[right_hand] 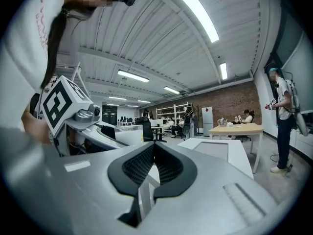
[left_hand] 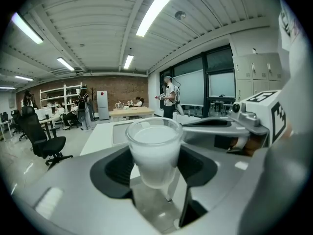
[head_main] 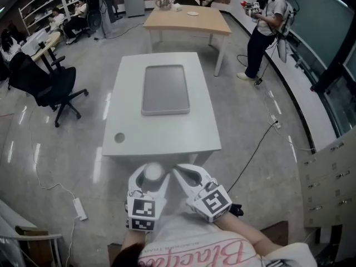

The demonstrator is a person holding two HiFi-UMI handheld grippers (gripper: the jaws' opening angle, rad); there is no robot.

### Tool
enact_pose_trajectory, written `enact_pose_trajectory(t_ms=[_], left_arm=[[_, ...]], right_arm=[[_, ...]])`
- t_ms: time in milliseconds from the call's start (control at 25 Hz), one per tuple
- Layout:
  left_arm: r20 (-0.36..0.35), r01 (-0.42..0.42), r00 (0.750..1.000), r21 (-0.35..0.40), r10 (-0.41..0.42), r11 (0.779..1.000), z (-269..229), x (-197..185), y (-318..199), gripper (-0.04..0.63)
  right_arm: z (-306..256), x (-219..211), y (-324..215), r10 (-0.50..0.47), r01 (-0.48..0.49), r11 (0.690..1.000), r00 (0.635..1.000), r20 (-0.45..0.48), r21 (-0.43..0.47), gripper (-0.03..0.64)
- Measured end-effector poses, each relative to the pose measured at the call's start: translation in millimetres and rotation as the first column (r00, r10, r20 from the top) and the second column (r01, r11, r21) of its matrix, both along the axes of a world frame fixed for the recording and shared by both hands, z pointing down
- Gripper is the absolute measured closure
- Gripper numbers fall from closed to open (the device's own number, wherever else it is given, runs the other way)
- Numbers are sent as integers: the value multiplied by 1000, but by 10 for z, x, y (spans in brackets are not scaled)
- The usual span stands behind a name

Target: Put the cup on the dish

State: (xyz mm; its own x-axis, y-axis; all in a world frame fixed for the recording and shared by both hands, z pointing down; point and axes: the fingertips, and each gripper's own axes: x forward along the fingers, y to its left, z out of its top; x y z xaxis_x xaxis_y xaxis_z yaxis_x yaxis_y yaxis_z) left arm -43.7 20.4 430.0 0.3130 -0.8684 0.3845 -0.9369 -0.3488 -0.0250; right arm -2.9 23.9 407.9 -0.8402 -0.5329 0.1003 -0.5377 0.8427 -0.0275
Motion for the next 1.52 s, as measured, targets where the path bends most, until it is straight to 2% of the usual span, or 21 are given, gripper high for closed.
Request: enact_pose_trajectory(t_ms=[280, 840, 1520], left_arm=[[6, 30, 1000, 9, -30, 999, -16, 48, -347, 333], [12, 33, 999, 33, -33, 999, -38, -32, -1008, 333], [25, -53, 998, 3, 53, 999, 117, -233, -2413, 333]], right_arm=[[-67, 17, -233, -70, 72, 995, 997, -33, 74, 615], [-17, -55, -702, -95, 99, 992, 994, -50, 83, 615], [150, -1, -1839, 88, -90, 995, 995, -57, -33, 615]])
